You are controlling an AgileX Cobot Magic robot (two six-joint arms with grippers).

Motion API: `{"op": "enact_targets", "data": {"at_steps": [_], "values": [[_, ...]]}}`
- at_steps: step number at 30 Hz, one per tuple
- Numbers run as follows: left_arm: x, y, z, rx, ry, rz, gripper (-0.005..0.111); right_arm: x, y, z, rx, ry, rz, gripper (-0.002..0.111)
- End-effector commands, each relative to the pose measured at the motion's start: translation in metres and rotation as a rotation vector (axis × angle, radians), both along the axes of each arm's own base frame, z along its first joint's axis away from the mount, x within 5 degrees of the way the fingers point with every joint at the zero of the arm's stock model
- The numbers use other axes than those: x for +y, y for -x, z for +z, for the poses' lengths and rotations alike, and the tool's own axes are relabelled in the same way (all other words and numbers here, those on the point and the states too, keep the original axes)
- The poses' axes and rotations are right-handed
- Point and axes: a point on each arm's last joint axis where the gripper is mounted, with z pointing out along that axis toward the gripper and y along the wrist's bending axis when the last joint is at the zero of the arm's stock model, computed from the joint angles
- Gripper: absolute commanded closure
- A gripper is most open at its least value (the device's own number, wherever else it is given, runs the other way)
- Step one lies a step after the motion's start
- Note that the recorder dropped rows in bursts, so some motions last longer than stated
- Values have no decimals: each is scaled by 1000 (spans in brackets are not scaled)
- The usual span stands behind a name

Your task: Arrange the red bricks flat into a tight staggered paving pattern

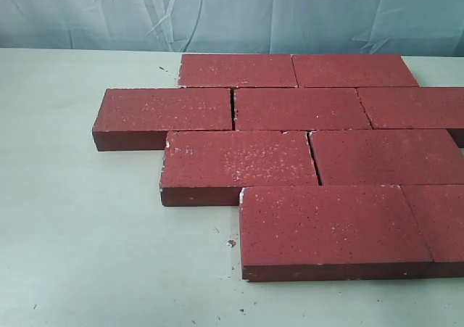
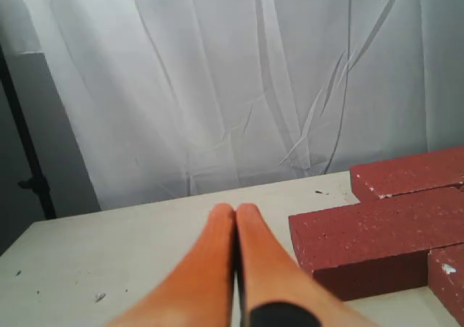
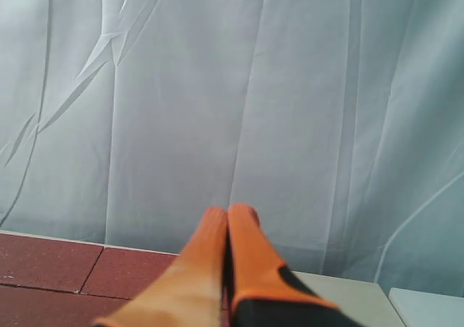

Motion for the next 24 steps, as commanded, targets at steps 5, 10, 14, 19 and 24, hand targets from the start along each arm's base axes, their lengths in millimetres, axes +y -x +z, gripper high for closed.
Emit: {"op": "enact_targets", "data": {"at_steps": [5, 10, 14, 19, 24], "values": [[2, 4, -22, 37, 86, 28, 107, 0, 0, -1, -5, -6, -5, 109], [2, 4, -29, 120, 96, 34, 107, 0, 0, -1, -5, -6, -5, 109], [3, 5, -36, 199, 95, 42, 107, 0, 0, -1, -5, -6, -5, 109], [3, 5, -36, 191, 96, 41, 107, 0, 1, 0, -12, -6, -4, 109], [3, 5, -36, 198, 95, 42, 107, 0, 1, 0, -10, -6, -5, 109]]}}
